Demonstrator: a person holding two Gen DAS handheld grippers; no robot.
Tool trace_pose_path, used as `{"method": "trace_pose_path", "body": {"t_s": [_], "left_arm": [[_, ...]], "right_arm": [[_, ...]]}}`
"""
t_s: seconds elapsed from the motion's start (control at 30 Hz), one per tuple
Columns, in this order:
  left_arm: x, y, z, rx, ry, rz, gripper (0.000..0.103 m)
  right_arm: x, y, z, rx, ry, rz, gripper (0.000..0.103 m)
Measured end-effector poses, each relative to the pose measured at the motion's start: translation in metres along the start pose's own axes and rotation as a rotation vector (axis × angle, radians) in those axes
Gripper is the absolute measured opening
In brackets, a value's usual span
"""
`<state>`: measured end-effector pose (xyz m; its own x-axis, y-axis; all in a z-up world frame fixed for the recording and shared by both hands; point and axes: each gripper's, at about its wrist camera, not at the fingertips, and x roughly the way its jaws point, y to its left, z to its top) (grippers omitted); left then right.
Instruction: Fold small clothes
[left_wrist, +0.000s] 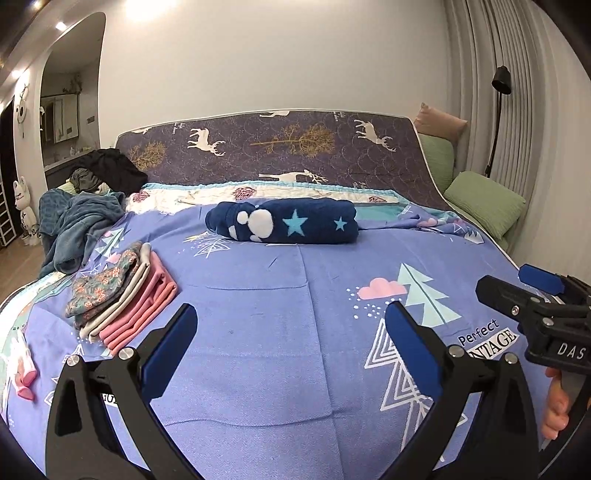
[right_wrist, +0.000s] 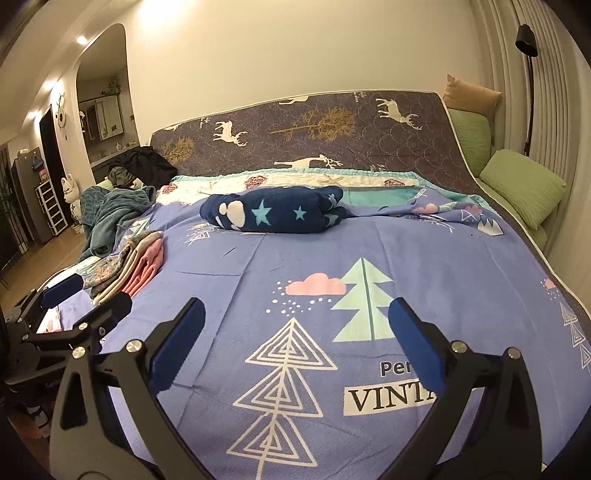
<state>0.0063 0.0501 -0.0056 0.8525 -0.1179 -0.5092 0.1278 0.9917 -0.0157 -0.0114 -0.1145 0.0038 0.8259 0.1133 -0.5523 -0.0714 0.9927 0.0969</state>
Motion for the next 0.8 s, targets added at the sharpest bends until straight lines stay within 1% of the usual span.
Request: {"method": "trace_pose_path", "body": {"t_s": [0.27, 0.5, 0.8], "left_arm": [[-0.0033, -0.0015, 0.0022, 0.012, -0.024, 0.018, 0.101], [-0.0031, -0.0041, 0.0047, 0.032, -0.037, 0.041, 0.101], [-0.0012, -0.0074, 0.0045, 0.042, -0.032, 0.056, 0.101]], "right_arm": [[-0.0032, 0.0048, 0.0008, -0.018, -0.018, -0.037, 0.101], [-0.0004, 0.007, -0.0007, -0.018, -0.008, -0.039, 0.101], [0.0027, 0.0062, -0.0024, -0.007, 0.001, -0.043, 0.101]]}}
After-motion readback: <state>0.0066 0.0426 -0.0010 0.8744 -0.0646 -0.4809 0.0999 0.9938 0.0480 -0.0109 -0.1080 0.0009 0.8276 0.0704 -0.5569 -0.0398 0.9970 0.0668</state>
